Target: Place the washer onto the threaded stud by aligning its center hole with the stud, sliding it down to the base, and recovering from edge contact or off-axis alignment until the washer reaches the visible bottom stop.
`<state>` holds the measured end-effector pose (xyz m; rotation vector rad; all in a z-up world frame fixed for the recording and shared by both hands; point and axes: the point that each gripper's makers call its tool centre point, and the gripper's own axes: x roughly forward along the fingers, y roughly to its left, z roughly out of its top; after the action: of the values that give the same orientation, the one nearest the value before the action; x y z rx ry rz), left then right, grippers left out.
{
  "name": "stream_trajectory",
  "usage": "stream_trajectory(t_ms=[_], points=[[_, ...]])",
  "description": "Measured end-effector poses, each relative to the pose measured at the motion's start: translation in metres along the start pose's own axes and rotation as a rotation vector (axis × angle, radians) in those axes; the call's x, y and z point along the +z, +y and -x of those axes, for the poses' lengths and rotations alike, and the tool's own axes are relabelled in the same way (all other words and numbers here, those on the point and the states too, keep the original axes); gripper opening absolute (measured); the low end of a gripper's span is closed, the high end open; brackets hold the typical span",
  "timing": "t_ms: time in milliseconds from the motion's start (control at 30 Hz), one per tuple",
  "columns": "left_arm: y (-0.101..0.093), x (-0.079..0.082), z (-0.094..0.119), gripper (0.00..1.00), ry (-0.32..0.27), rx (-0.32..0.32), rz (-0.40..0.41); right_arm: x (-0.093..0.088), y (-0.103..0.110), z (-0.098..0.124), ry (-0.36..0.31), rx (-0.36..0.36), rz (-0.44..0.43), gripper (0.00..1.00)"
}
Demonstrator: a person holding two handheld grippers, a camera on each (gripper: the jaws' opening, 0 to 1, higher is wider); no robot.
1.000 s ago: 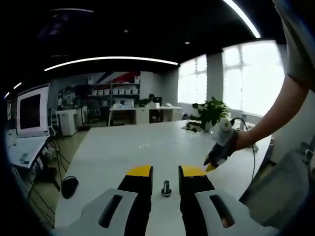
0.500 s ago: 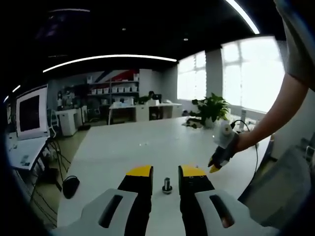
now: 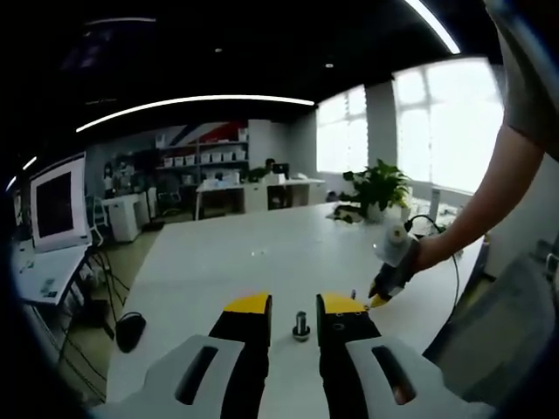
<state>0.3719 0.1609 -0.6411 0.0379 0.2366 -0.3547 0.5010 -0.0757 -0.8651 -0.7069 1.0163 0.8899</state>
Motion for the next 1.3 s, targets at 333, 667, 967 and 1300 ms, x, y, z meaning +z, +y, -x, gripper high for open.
stream_trajectory(t_ms=[333,667,967,1300], points=[[0.001,-0.002,0.0,0.18,0.009,0.005,0.004,-0.004,0.004,-0.009,0.024,0.016,0.036,0.19],[0.001,-0.004,-0.001,0.18,0.014,0.001,0.009,-0.001,-0.004,-0.011,0.013,0.029,0.017,0.18],[0.001,-0.005,-0.002,0.18,0.021,0.0,0.009,0.001,-0.003,-0.013,0.045,0.099,0.024,0.16],[0.0,-0.006,-0.002,0.18,0.028,-0.001,0.007,0.001,-0.001,-0.014,0.079,0.114,0.068,0.16]])
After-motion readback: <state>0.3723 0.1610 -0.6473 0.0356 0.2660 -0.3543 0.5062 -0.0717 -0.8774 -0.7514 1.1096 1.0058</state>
